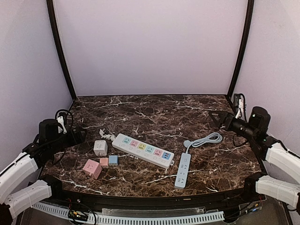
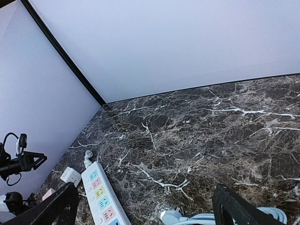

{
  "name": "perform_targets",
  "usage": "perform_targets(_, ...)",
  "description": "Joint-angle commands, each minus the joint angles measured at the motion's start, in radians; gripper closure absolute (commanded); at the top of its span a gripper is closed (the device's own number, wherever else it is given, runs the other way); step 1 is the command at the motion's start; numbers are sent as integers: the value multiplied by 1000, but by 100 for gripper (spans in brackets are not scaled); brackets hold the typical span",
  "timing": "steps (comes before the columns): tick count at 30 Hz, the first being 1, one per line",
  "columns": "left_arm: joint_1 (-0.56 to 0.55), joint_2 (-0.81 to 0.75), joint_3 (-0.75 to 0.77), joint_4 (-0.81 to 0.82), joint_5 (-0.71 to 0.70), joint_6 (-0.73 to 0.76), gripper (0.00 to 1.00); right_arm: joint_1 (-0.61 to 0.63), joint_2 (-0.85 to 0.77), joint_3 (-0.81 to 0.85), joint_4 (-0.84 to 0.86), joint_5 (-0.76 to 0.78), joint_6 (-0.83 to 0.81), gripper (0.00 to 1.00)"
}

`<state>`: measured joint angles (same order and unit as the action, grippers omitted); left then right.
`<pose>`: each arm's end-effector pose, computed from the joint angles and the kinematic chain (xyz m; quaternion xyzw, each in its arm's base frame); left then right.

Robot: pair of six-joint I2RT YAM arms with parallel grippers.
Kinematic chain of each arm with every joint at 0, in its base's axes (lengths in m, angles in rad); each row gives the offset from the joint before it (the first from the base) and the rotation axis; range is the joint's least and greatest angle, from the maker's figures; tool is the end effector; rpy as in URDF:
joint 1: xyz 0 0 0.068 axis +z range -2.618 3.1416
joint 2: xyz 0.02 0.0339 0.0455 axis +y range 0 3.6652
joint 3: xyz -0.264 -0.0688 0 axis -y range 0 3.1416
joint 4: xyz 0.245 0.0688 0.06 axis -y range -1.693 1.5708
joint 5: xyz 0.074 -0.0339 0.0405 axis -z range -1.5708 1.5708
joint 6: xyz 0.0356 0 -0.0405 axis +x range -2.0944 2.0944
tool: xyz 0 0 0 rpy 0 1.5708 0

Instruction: Insert the plug

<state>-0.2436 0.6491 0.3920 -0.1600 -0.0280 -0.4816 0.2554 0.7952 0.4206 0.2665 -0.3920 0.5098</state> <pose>0.1575 -0.0381 0.2244 -0.1071 0.8313 -0.1825 0.5140 0.1818 0.0615 0.2567 -0.0364 0.7406 0.3790 0.5536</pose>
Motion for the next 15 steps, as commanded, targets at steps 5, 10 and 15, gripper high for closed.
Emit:
perform_targets(5,-129,-79,-16,-156,-92,-38,5,50,-106,-39,-86,10,46,1)
perform_targets(10,-195,-81,-9,-194,-121,-57,5,142,-124,-20,-150,90,39,1)
perform_targets(15,-250,-59,-2,-216,-146,-70,8,244,-94,32,-232,181,26,1)
